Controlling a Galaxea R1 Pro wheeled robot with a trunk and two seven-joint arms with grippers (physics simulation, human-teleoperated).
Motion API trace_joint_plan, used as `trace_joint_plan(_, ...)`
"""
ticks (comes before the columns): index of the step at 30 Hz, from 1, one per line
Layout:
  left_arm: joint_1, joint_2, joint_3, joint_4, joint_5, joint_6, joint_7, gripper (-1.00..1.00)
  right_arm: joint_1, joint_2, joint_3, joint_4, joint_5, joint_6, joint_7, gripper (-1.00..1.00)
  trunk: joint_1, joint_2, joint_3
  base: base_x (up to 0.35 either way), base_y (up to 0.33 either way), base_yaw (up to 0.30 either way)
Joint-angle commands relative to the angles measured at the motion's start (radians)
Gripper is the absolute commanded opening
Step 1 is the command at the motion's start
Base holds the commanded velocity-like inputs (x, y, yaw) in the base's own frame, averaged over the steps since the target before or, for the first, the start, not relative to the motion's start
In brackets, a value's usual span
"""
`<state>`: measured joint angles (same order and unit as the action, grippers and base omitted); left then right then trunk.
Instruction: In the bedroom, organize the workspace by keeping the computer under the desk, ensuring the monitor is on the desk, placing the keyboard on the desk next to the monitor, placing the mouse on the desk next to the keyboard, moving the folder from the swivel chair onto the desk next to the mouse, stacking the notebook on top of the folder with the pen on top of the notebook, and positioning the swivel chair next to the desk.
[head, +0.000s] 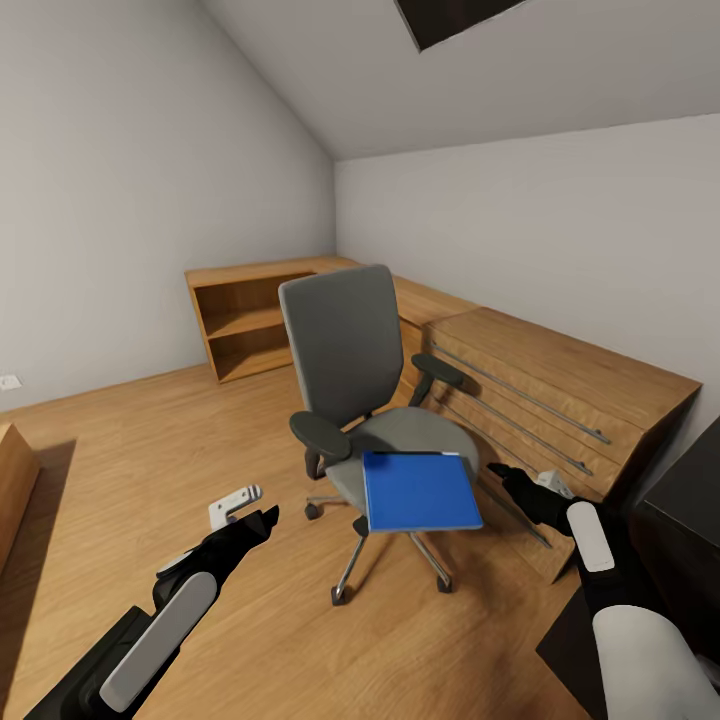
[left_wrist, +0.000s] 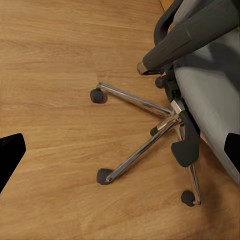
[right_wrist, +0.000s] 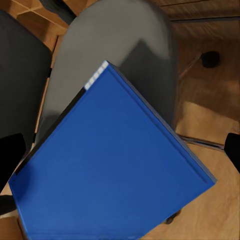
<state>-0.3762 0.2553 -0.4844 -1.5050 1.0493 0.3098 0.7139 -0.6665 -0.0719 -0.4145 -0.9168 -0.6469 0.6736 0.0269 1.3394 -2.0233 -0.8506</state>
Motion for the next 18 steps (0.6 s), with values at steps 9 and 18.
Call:
trace_joint_plan(9, -0.001, 0.001, -0.002, -0.001, 0.005, 0.002, 0.007, 1.00, 0.003, -0.009, -0.004, -0.001, 0.004, 0.033, 0.081, 1.00, 0.034, -0.064, -0.029, 0.000, 0.000, 0.000)
trace_joint_plan(18, -0.001, 0.001, -0.003, -0.001, 0.005, 0.002, 0.007, 1.00, 0.019, -0.023, -0.008, -0.002, 0.001, 0.036, 0.107, 1.00, 0.069, -0.127, -0.057, 0.000, 0.000, 0.000)
